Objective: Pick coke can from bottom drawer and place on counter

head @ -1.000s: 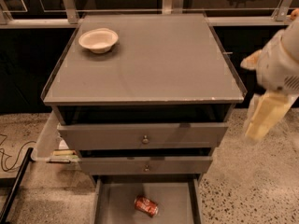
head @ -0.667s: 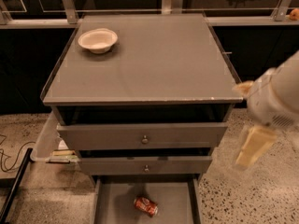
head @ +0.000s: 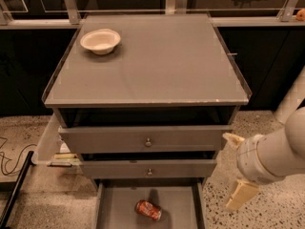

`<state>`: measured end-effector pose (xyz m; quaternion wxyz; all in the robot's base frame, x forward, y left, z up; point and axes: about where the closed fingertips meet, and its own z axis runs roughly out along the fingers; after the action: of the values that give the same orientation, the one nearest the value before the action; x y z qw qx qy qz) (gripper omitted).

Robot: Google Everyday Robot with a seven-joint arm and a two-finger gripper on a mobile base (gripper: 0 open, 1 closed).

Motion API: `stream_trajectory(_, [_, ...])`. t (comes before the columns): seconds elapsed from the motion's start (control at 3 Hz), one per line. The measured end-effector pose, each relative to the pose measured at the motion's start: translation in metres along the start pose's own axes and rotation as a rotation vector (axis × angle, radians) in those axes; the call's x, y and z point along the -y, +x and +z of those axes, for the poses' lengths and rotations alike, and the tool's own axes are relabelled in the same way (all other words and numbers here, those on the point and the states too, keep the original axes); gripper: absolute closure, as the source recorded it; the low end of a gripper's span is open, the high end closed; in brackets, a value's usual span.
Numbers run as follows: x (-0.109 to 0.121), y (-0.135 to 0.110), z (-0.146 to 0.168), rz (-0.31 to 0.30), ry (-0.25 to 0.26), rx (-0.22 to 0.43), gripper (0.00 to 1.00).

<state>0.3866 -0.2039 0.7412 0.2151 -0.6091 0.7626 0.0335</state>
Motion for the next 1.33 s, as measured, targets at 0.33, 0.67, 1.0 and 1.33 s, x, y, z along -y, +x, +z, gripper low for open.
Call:
stream_trajectory(0.33, [0.007,0.000,0.003,-0.002,0.031,0.005,0.00])
stream_trajectory(0.67, [0.007,0.000,0.003,-0.002,0.031,0.005,0.00])
stream_trajectory(1.0, [-0.003,-0.001,0.020,0.000,-0.011,0.020,0.00])
stream_trajectory(1.33, [-0.018,0.013,0.077,0.061,-0.068,0.032,0.00])
